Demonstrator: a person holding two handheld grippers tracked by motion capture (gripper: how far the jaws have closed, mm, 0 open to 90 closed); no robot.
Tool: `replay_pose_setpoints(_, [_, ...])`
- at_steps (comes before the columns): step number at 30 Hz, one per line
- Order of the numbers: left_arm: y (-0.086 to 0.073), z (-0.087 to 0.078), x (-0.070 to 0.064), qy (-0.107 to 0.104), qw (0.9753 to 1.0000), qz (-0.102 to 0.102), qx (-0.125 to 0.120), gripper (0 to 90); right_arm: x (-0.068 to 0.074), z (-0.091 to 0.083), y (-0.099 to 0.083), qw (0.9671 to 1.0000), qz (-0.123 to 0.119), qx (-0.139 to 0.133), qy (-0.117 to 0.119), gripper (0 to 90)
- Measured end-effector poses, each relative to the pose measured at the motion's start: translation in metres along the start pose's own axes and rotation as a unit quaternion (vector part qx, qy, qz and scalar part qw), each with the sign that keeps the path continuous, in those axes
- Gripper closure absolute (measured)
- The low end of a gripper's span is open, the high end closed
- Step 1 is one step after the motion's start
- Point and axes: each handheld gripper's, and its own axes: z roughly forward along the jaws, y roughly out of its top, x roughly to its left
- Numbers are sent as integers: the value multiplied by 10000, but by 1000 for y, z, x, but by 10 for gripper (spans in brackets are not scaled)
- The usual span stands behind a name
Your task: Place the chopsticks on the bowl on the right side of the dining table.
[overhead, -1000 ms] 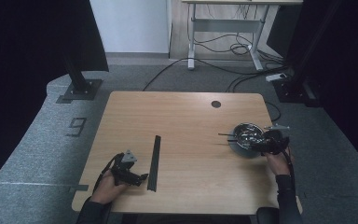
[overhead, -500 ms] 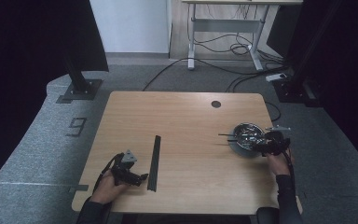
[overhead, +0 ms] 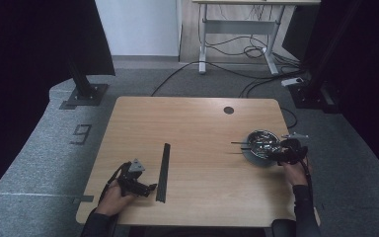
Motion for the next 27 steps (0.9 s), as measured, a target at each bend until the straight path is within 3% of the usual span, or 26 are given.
replay_pose_setpoints(18, [0,0,0,0,10000,-2,-3,0,-4,-28,-7,9995,79,-268,124,9])
replay_pose_setpoints(27, [0,0,0,0,10000,-2,-3,0,3,-49,-15,9987,-88,-403,291,4])
